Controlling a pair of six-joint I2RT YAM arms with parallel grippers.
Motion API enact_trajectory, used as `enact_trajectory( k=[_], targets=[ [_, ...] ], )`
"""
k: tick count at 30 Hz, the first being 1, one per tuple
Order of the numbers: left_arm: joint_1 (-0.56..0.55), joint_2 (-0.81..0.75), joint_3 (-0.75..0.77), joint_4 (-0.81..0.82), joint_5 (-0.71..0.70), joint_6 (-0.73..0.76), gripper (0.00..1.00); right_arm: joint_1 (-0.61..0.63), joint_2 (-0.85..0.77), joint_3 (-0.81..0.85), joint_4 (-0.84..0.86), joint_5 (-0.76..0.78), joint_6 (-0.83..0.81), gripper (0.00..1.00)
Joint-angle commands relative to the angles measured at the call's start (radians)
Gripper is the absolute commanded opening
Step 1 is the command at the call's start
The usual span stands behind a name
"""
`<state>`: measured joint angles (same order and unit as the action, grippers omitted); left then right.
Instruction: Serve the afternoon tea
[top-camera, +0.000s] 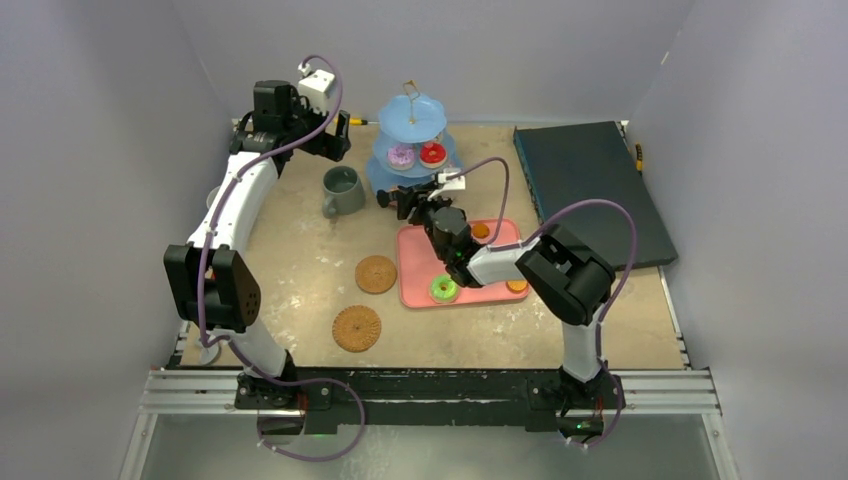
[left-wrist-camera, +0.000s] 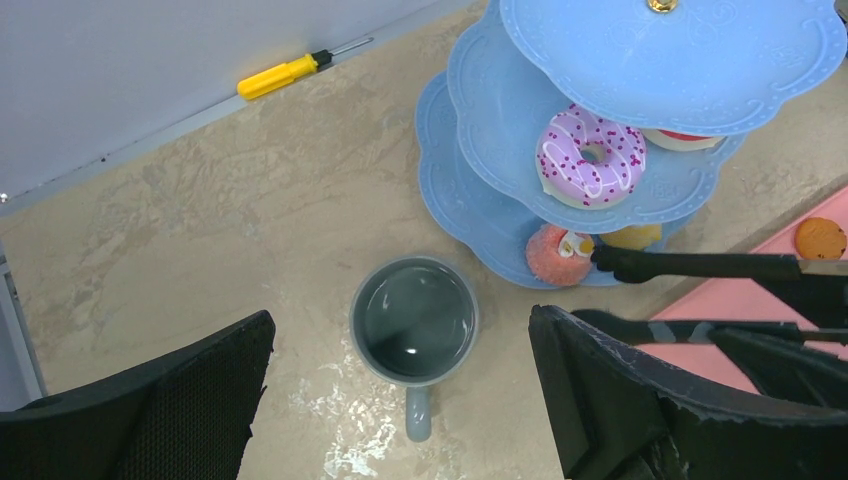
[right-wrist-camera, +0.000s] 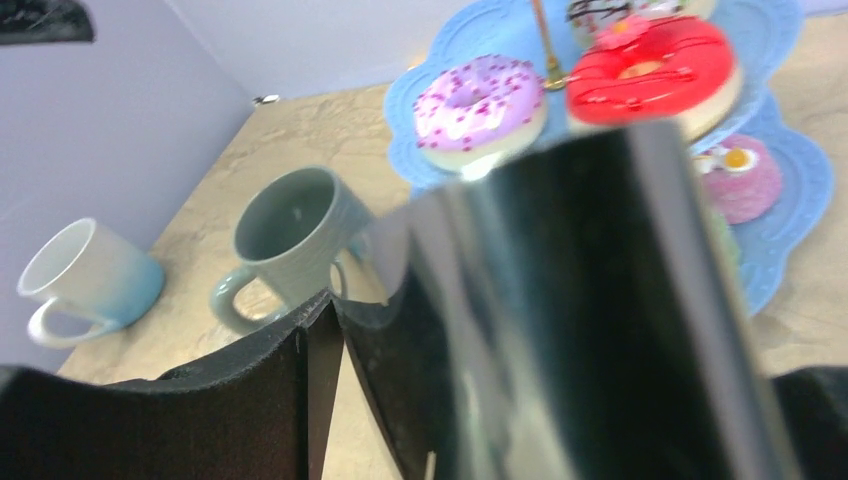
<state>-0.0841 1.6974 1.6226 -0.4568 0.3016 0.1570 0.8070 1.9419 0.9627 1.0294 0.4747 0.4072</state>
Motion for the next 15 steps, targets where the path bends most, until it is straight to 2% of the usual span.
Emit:
enact_trajectory(
  k=[1, 4, 15],
  targets=[
    [0.010, -0.023, 0.011, 0.029, 0.011, -0.011, 0.99, 0.011, 0.008, 0.022, 0.055, -0.086, 0.012, 0.62],
    [0.010, -0.022, 0.011, 0.029, -0.001, -0.004, 0.99, 0.010, 0.042, 0.047, 0.037, -0.128, 0.021, 0.62],
    [0.009, -0.012, 0.010, 0.029, 0.001, -0.003, 0.99, -0.040, 0.102, 0.108, 0.051, -0.112, -0.002, 0.62]
  ],
)
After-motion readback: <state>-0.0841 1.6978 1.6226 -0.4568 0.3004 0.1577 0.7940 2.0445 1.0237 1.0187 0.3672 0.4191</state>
